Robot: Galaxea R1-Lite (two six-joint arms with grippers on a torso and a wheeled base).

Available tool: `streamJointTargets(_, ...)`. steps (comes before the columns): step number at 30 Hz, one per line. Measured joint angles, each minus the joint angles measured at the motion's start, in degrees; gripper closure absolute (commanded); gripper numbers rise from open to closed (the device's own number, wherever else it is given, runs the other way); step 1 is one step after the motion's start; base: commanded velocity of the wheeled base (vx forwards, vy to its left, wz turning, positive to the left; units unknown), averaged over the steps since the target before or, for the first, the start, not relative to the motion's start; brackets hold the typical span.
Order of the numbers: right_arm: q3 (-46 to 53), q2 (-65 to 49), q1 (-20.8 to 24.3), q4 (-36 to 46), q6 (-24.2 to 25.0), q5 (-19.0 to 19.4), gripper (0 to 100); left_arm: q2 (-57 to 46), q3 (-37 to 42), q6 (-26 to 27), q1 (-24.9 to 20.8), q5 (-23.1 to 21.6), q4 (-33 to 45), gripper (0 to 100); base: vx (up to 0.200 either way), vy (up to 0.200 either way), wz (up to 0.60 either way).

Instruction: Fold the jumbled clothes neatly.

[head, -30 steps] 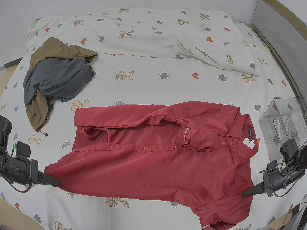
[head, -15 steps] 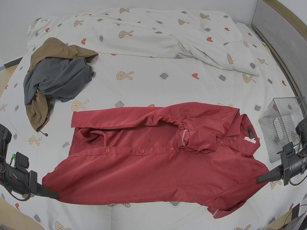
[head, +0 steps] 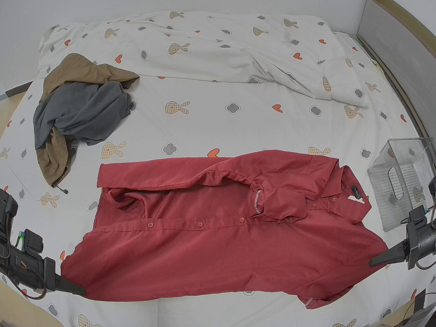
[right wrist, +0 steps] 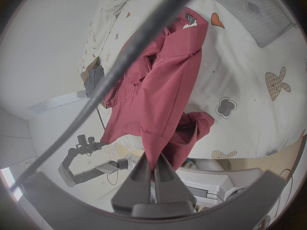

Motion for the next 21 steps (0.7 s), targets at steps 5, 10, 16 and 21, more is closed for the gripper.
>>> streamJointTargets(5, 0.82, -0.57, -0.05, -0.32, -0.38, 0.05, 0, 0.04, 1.10, 0.43, -0.12, 0.07, -0.01, 0, 0.000, 0.000, 0.00)
streamJointTargets(10, 0.99, 0.06, 0.13, -0.65, -0.52, 0.00, 0, 0.65, 1.40, 0.46, -0.15, 0.29, -0.39, 0, 0.000, 0.000, 0.00)
streamJointTargets(16, 1.79, 0.78, -2.18, -1.30, -3.43, -3.45, 0, 0.80, 1.05, 1.19, 3.22, 1.89, -4.14, 0, 0.000, 0.000, 0.00)
streamJointTargets(21, 3.52, 0.50, -9.20, -8.24, -9.75, -6.64, 0, -0.83, 0.55, 2.29, 7.00, 1.41, -8.83, 0, 0.000, 0.000, 0.00)
